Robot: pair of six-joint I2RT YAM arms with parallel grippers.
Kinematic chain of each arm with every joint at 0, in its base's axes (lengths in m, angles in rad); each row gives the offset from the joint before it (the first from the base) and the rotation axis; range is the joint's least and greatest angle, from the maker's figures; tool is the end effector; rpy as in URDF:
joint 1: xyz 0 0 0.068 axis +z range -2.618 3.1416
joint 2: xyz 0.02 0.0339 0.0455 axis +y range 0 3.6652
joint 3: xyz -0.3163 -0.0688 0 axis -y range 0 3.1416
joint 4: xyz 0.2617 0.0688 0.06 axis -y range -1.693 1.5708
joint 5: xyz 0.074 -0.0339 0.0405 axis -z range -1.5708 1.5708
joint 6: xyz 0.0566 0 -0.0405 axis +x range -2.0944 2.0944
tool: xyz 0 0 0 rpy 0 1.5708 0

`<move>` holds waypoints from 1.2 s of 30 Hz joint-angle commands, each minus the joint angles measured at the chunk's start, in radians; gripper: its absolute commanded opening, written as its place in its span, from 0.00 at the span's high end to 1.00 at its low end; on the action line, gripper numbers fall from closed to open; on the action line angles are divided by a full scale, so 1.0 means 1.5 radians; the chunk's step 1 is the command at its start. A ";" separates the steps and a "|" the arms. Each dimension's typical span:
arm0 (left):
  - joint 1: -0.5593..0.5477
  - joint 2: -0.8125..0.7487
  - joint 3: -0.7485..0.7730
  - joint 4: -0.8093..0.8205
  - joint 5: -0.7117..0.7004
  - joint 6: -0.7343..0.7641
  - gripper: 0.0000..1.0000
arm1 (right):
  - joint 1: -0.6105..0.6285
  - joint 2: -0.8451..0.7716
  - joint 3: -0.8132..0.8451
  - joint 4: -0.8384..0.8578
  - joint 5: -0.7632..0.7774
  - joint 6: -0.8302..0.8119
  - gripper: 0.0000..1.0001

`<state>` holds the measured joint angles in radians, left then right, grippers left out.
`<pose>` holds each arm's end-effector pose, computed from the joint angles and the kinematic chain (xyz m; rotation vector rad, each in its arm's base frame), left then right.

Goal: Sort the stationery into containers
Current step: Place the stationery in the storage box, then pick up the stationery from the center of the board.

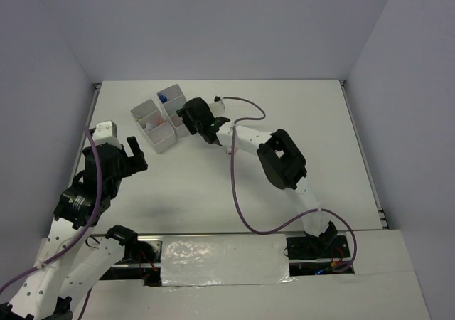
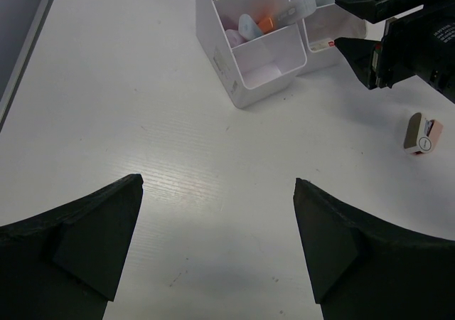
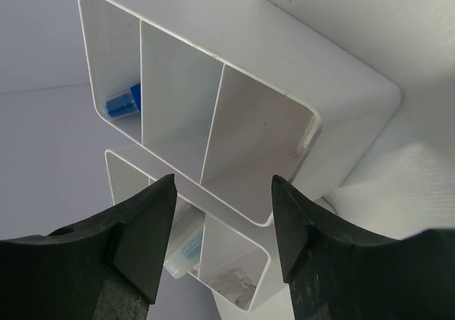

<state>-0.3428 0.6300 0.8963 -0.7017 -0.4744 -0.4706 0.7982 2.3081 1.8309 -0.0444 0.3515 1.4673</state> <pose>0.1159 -0.0139 0.3742 -0.4208 1.9100 -0.0585 0.4348 0.4181 0.2174 0.9408 2.0142 0.9923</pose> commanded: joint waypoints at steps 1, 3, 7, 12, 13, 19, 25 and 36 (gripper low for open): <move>0.004 -0.007 -0.001 0.023 -0.002 0.011 0.01 | -0.002 -0.063 -0.008 0.026 0.005 -0.030 0.37; 0.004 -0.006 0.000 0.022 -0.001 0.011 0.01 | -0.002 -0.106 -0.032 0.054 -0.001 -0.073 0.36; 0.002 -0.003 -0.003 0.031 0.018 0.019 0.01 | -0.002 -0.220 -0.114 0.083 0.011 -0.209 0.36; 0.002 0.025 -0.021 0.085 0.144 0.052 0.01 | -0.010 -0.390 -0.216 -0.083 0.055 -0.394 0.29; 0.002 0.040 -0.016 0.086 0.167 0.054 0.01 | -0.016 -0.407 -0.243 -0.105 0.050 -0.441 0.27; -0.001 0.160 0.010 0.090 0.255 0.016 0.01 | -0.078 -0.474 -0.352 -0.347 0.040 -0.484 0.22; -0.140 0.418 0.096 0.208 0.215 -0.053 0.01 | -0.107 -0.750 -0.571 -0.279 0.003 -0.482 0.20; -0.206 0.896 0.408 0.280 0.235 0.031 0.01 | -0.123 -1.010 -0.613 -0.445 -0.002 -0.592 0.13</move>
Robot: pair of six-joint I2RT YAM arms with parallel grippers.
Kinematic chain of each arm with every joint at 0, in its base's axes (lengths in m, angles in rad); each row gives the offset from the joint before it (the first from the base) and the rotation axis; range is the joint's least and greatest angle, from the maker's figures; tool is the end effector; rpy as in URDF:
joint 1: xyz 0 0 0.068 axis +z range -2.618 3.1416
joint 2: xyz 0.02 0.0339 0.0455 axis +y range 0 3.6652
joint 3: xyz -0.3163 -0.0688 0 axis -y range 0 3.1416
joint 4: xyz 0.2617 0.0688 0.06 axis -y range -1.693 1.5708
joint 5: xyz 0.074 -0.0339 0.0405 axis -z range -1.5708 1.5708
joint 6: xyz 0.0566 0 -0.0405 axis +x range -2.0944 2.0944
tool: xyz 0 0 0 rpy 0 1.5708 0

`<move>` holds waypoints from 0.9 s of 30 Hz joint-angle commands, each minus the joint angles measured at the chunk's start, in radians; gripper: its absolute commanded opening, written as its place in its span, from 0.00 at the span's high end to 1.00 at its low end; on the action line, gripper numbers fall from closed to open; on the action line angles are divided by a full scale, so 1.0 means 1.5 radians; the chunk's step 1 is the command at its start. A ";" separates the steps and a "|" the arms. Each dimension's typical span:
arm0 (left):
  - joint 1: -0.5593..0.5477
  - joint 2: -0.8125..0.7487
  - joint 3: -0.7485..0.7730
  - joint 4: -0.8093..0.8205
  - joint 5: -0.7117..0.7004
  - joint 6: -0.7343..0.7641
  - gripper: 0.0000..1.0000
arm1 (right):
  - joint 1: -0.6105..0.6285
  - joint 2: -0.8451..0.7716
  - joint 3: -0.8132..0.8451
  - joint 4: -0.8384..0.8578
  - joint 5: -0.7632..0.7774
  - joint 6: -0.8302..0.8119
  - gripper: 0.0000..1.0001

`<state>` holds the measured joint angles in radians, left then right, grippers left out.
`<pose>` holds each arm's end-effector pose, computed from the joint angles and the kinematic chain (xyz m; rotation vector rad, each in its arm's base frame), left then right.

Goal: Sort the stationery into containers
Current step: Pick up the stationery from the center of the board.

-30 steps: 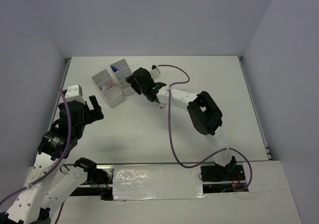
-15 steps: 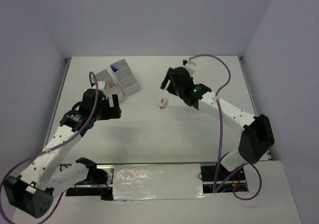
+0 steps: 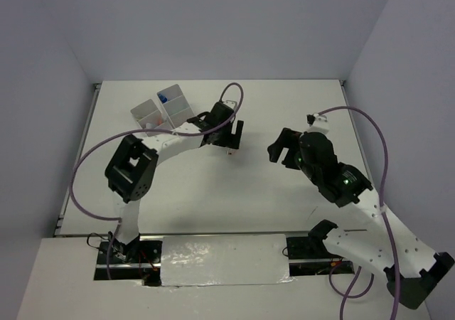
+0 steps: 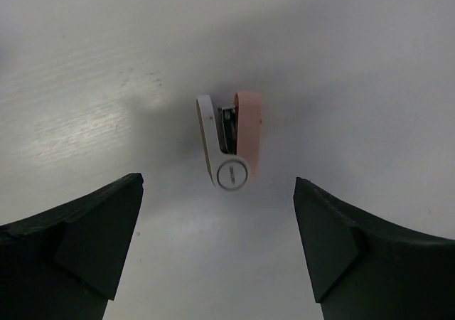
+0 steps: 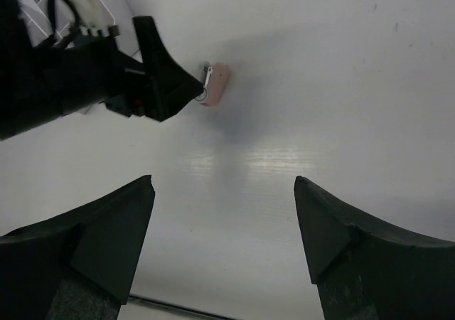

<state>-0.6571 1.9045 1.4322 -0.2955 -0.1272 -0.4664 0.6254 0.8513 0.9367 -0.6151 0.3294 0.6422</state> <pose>0.3825 -0.2860 0.2563 0.1616 2.3620 -0.4077 0.1544 0.0889 0.3691 0.2165 2.0866 0.4293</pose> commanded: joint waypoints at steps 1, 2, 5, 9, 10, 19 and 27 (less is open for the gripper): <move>0.002 0.065 0.067 0.000 0.003 0.031 0.01 | -0.013 -0.049 -0.019 -0.072 0.014 -0.046 0.13; 0.001 0.081 0.098 -0.009 0.003 0.037 0.01 | -0.016 -0.057 -0.019 -0.077 0.014 -0.056 0.13; -0.001 0.132 0.141 -0.035 0.002 0.046 0.03 | -0.023 -0.069 -0.015 -0.085 0.002 -0.074 0.13; -0.014 0.148 0.129 -0.035 -0.023 0.046 0.04 | -0.024 -0.062 -0.022 -0.076 -0.014 -0.088 0.13; -0.017 0.148 0.122 -0.028 -0.022 0.047 0.04 | -0.025 -0.059 -0.024 -0.071 -0.022 -0.090 0.13; -0.034 0.176 0.076 0.009 -0.040 0.028 0.19 | -0.029 -0.038 -0.033 -0.042 -0.048 -0.101 0.13; -0.053 0.131 -0.003 0.045 -0.063 0.015 0.99 | -0.051 -0.059 -0.033 -0.036 -0.067 -0.094 0.12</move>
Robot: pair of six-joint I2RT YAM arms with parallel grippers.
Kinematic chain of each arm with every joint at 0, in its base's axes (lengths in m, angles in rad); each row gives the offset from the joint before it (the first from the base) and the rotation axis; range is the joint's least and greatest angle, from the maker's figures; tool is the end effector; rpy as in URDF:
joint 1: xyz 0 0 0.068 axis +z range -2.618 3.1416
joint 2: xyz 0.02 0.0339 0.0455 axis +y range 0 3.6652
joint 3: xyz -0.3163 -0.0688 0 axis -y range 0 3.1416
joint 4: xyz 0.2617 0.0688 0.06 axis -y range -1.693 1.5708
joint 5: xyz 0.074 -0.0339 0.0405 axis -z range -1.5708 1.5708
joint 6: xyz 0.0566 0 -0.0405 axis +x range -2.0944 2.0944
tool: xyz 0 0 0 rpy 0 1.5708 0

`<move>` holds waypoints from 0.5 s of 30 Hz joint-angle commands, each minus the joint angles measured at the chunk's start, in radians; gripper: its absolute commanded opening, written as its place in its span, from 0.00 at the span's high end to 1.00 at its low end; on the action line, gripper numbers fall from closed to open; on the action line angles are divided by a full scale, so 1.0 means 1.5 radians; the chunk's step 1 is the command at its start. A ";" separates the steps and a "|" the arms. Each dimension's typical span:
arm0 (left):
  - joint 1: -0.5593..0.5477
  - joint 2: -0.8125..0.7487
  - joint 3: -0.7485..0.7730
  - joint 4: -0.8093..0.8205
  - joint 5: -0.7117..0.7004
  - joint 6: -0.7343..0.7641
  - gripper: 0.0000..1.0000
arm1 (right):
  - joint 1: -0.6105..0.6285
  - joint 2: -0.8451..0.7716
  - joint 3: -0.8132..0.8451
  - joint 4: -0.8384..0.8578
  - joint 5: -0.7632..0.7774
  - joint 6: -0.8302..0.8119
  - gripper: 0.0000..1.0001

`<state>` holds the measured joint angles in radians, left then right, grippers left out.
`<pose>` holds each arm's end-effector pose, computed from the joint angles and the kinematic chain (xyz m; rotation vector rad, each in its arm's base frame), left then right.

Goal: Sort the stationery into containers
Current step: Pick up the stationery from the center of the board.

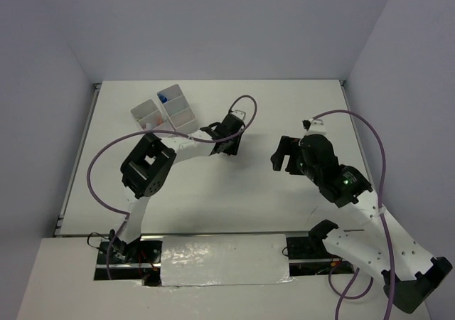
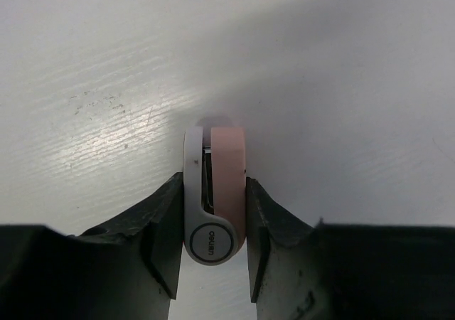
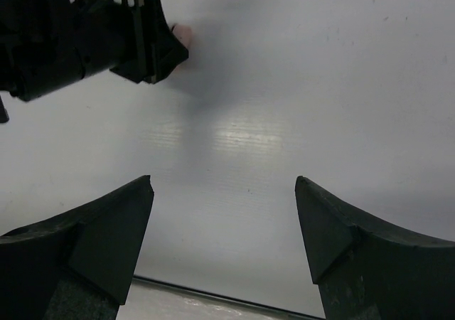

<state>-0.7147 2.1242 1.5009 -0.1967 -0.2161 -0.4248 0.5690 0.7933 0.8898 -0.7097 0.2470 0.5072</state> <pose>0.4022 -0.3329 0.1840 0.2434 2.3729 -0.2889 0.1407 0.0736 0.3497 0.0730 2.1824 0.3475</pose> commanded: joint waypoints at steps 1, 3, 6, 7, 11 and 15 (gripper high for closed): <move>-0.018 -0.032 -0.082 -0.014 -0.011 -0.011 1.00 | -0.031 -0.027 -0.004 0.031 -0.022 -0.003 0.12; -0.037 -0.105 -0.129 0.033 -0.002 0.009 1.00 | -0.055 -0.046 -0.011 0.042 -0.046 0.004 0.12; -0.063 -0.255 -0.269 0.173 0.079 0.064 1.00 | -0.078 -0.085 -0.028 0.096 -0.138 0.005 0.12; -0.067 -0.299 -0.354 0.219 0.165 0.086 1.00 | -0.080 -0.096 -0.048 0.125 -0.236 -0.010 0.11; -0.079 -0.543 -0.537 0.414 0.308 0.094 1.00 | -0.080 -0.094 -0.071 0.229 -0.465 -0.028 0.00; -0.112 -0.698 -0.626 0.458 0.314 0.116 1.00 | -0.051 -0.052 -0.085 0.259 -0.485 0.031 0.00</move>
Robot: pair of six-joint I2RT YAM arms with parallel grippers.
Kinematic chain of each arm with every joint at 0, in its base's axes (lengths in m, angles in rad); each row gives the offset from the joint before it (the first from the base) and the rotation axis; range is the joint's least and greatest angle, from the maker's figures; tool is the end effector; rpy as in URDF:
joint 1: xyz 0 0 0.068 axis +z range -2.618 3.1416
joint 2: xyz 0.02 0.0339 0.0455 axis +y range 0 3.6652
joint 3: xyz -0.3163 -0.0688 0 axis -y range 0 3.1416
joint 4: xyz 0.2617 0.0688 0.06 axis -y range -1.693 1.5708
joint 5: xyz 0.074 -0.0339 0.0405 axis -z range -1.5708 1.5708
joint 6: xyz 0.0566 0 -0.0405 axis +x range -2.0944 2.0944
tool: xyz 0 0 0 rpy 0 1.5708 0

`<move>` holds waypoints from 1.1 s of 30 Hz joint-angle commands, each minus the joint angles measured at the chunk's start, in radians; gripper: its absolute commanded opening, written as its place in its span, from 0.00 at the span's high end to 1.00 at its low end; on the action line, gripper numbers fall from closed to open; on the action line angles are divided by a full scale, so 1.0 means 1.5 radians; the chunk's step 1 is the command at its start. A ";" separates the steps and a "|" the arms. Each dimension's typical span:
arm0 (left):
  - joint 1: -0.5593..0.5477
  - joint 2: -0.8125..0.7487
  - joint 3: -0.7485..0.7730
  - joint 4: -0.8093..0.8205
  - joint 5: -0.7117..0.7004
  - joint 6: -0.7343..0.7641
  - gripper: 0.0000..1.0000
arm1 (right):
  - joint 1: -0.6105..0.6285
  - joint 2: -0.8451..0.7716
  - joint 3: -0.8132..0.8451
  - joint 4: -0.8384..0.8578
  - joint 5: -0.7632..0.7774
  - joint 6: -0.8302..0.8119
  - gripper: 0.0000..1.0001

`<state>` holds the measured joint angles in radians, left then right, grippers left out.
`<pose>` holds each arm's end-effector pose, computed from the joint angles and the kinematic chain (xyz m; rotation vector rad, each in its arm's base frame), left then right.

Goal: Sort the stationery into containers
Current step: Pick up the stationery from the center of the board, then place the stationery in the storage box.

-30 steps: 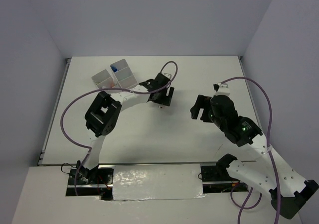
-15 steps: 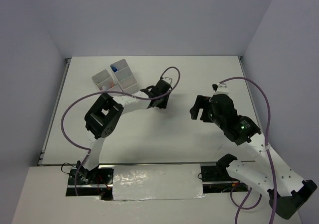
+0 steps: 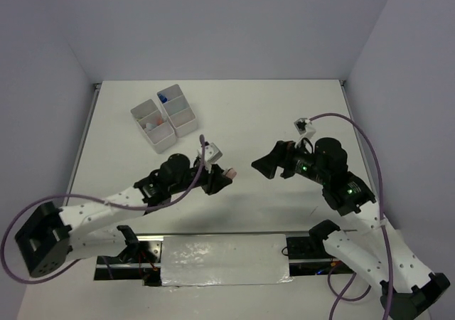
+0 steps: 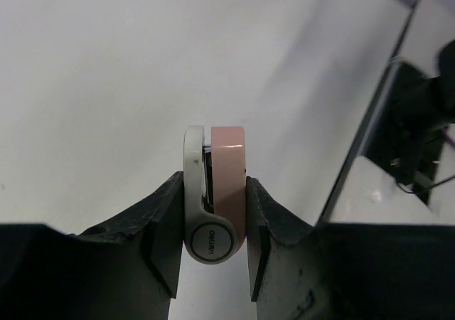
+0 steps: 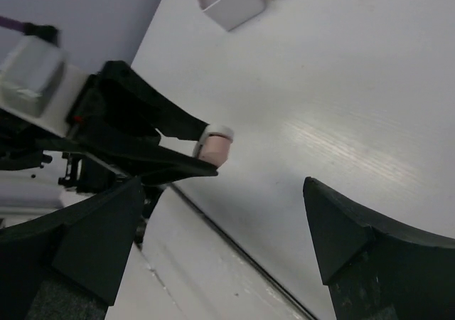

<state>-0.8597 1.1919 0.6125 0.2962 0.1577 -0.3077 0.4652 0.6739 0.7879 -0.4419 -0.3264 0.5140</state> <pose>0.1757 -0.2176 0.2780 0.6455 1.8529 -0.9392 0.1231 0.0821 0.3592 -0.1859 1.9933 0.9585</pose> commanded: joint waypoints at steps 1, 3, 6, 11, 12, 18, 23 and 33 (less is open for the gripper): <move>-0.020 -0.103 -0.053 0.127 0.058 0.052 1.00 | 0.030 0.037 -0.018 0.082 -0.091 0.043 0.00; -0.026 -0.162 -0.068 0.104 0.056 0.062 1.00 | 0.075 0.045 -0.018 0.095 -0.056 0.057 0.00; -0.028 -0.213 -0.069 0.070 0.073 0.082 1.00 | 0.154 0.067 0.002 0.122 -0.019 0.091 0.00; -0.030 -0.258 -0.062 0.027 0.086 0.108 1.00 | 0.241 0.145 0.057 0.111 0.055 0.099 0.01; -0.029 -0.264 -0.065 0.023 0.083 0.113 1.00 | 0.258 0.154 0.067 0.108 0.077 0.101 0.03; -0.031 -0.288 -0.072 0.003 0.081 0.126 1.00 | 0.289 0.218 0.066 0.159 0.068 0.115 0.23; -0.031 -0.265 -0.070 0.002 0.099 0.129 1.00 | 0.299 0.248 0.084 0.169 0.075 0.114 0.47; -0.030 -0.262 -0.063 -0.023 -0.064 0.107 0.24 | 0.316 0.256 0.089 0.172 0.076 0.110 1.00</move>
<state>-0.9043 0.8101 0.5007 0.2462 0.1726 -0.0853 0.9169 1.0649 0.8661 -0.2409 -0.1894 0.7410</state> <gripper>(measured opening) 0.605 0.326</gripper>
